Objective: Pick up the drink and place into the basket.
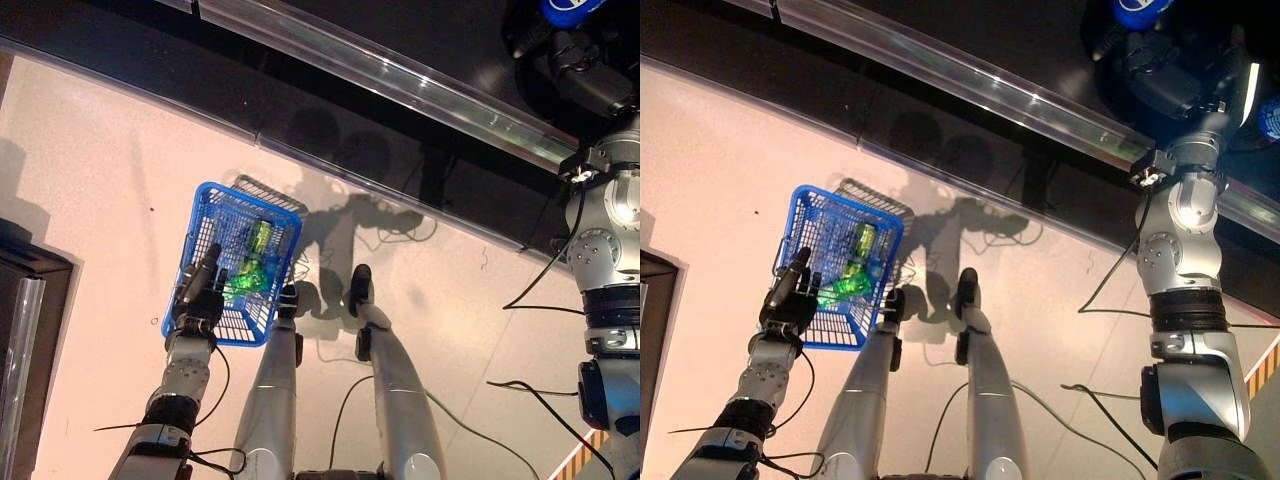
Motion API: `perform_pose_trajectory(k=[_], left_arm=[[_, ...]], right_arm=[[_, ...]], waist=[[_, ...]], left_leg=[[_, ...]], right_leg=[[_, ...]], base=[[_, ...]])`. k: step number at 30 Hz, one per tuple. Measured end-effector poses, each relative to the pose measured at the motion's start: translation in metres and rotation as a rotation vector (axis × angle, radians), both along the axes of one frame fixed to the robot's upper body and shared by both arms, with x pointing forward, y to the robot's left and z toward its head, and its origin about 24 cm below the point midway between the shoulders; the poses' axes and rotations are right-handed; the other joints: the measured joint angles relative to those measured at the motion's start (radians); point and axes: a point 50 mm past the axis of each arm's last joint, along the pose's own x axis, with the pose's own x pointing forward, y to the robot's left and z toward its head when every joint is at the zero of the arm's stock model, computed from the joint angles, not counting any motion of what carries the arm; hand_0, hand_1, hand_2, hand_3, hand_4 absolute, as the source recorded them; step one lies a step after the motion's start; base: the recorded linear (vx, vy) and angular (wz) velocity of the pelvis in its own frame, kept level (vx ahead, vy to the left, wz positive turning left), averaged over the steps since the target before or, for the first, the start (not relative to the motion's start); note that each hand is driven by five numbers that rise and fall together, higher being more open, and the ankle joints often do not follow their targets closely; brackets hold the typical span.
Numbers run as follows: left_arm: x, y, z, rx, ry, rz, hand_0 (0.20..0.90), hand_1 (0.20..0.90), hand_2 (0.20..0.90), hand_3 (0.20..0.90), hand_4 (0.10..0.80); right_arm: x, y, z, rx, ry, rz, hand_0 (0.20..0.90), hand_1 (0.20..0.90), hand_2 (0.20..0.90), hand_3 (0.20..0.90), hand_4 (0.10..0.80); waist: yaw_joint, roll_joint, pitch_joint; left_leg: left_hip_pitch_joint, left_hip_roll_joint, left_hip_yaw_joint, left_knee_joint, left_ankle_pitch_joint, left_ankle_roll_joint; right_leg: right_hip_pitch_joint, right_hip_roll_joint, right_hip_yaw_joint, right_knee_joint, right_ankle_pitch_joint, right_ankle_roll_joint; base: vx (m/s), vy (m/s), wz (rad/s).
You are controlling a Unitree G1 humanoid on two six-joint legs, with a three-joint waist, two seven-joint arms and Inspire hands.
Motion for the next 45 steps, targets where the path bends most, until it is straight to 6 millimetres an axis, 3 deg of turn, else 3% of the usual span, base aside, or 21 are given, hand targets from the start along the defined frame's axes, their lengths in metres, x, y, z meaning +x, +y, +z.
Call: perform_pose_trajectory(k=[12, 21, 28, 45], left_arm=[[-0.002, 0.000, -0.002, -0.003, 0.005, 0.000, 0.300, 0.300, 0.300, 0.200, 0.100], [-0.002, 0.000, -0.003, -0.003, 0.007, 0.001, 0.300, 0.300, 0.300, 0.200, 0.100], [-0.005, 0.000, -0.005, -0.007, 0.017, 0.002, 0.300, 0.300, 0.300, 0.200, 0.100], [-0.006, 0.000, -0.007, -0.026, 0.018, 0.006, 0.300, 0.300, 0.300, 0.200, 0.100]], right_arm=[[0.007, 0.021, 0.013, -0.154, 0.055, 0.041, 0.900, 0.900, 0.900, 0.900, 0.800], [0.008, 0.021, 0.012, -0.178, 0.073, 0.025, 0.900, 0.900, 0.900, 0.900, 0.800], [0.011, 0.023, 0.006, -0.156, 0.124, 0.022, 0.900, 0.900, 0.900, 0.900, 0.800], [0.017, 0.026, 0.019, -0.052, 0.112, 0.046, 0.900, 0.900, 0.900, 0.900, 0.800]], waist=[[0.011, 0.002, 0.000], [0.018, 0.002, 0.000], [0.028, 0.002, 0.000], [0.067, 0.002, 0.000]], left_leg=[[0.000, 0.000, -0.011, 0.009, 0.002, -0.003], [0.002, 0.000, -0.019, 0.010, 0.003, -0.005], [0.036, 0.000, -0.031, -0.013, 0.008, -0.009], [0.051, -0.003, -0.061, -0.025, 0.017, -0.016]], right_leg=[[0.008, 0.000, -0.004, 0.001, 0.000, -0.002], [0.013, 0.000, -0.010, 0.000, -0.002, -0.004], [0.047, -0.004, -0.031, -0.006, -0.010, -0.009], [0.072, -0.009, -0.062, -0.017, -0.008, -0.023]], base=[[-0.001, -0.001, 0.01], [0.002, -0.001, 0.01], [0.010, -0.012, 0.08], [0.008, -0.006, 0.04]])
